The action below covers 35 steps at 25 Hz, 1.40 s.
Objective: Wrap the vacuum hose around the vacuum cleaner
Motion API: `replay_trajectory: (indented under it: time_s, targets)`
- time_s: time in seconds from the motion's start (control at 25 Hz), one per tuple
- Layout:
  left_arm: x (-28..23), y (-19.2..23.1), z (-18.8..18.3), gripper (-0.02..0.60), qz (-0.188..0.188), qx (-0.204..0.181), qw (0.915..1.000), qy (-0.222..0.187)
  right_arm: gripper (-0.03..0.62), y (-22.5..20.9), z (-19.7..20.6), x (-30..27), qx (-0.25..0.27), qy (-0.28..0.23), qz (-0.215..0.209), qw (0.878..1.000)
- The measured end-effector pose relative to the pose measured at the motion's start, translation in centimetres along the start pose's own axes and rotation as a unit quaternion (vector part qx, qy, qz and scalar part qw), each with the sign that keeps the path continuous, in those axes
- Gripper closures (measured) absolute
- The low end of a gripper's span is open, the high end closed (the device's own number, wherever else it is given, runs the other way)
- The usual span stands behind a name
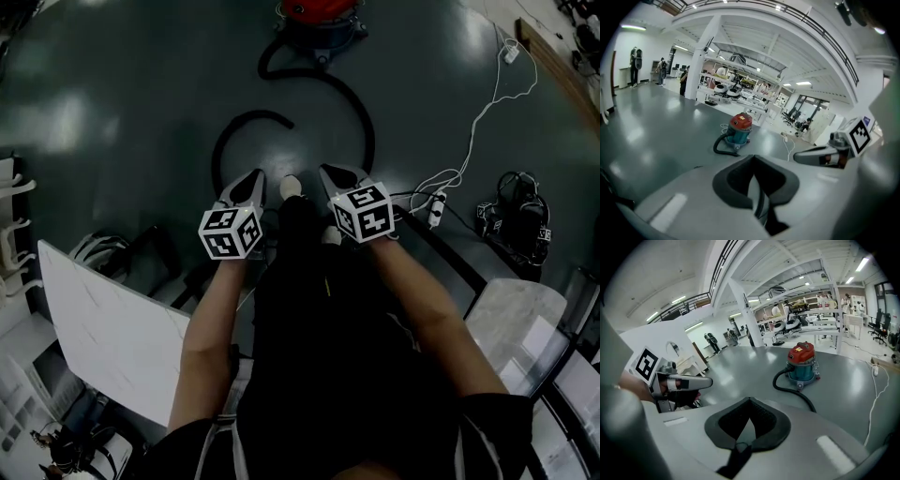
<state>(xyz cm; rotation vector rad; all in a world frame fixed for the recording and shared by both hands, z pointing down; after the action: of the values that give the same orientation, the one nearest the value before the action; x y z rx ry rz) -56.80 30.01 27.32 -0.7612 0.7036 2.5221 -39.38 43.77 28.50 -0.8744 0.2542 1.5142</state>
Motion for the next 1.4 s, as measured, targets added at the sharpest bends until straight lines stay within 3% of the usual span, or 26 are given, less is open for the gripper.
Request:
replay_trajectory:
  time_s: [0.12, 0.6, 0.8, 1.08, 1.4]
  targets:
    - [-1.7, 2.1, -0.8, 0.571, 0.000, -0.009, 0.9999, 0.009, 0.597, -0.2, -1.6, -3.1, 0.011, 0.011, -0.005, 1.000]
    - [-5.3, 9.1, -3.6, 0.572, 0.005, 0.017, 0.9989, 0.044, 0.597, 1.7, -7.0, -12.9, 0.024, 0.043, -0.032, 0.998]
    - [-8.2, 11.3, -4.7, 0.572, 0.016, 0.013, 0.9981, 0.059, 0.597, 0.5, -9.0, -16.1, 0.028, 0.041, -0.023, 0.999]
    - [-10.4, 13.6, -4.3, 0.572, 0.003, 0.036, 0.9967, 0.072, 0.597, -0.7, -9.7, -19.3, 0.034, 0.058, -0.013, 0.998]
    - [-17.1, 18.3, -2.5, 0.572, -0.028, 0.043, 0.9951, 0.084, 0.597, -4.3, -8.7, -28.0, 0.087, 0.089, -0.020, 0.992]
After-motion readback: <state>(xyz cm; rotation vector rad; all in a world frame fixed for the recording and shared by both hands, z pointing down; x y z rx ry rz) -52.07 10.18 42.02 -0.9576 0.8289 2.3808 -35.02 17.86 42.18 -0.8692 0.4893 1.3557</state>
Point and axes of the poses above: the fingertips, and each gripper's own axes: x backward along the fingers, y to its left, z out of its underside, the point moved 9 cm from there along x, backward along the fingers, and after that the axes turned 3 degrees about -y, right-handed, at the moved point
